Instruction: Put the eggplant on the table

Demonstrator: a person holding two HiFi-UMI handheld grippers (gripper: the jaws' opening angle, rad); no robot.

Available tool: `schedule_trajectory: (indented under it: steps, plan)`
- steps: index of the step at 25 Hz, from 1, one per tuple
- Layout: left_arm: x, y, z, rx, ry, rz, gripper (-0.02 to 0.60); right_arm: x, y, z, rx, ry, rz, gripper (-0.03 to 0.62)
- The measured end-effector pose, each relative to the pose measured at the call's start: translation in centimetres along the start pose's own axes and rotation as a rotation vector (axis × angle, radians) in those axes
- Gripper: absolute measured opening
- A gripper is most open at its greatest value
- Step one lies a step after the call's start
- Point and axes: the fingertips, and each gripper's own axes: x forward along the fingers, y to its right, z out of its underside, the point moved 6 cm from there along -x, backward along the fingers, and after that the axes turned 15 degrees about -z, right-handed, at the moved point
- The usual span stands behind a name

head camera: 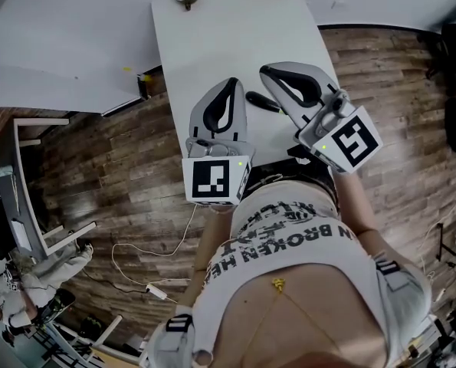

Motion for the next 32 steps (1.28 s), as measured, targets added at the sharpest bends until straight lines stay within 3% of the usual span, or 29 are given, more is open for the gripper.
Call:
schedule_trajectory:
  steps: [10,32]
  plan:
    - [-0.2,0.0,-0.5,-0.007,0.018,0.008,0.006,0.0,-0.3,-0.9,-0.027,0.028,-0.024,0.008]
    - [-0.1,0.1,0.7,-0.028,-0.016,0.016,0.006,-0.2,0.1,-0.1,0.0,-0.023,0.003,0.008]
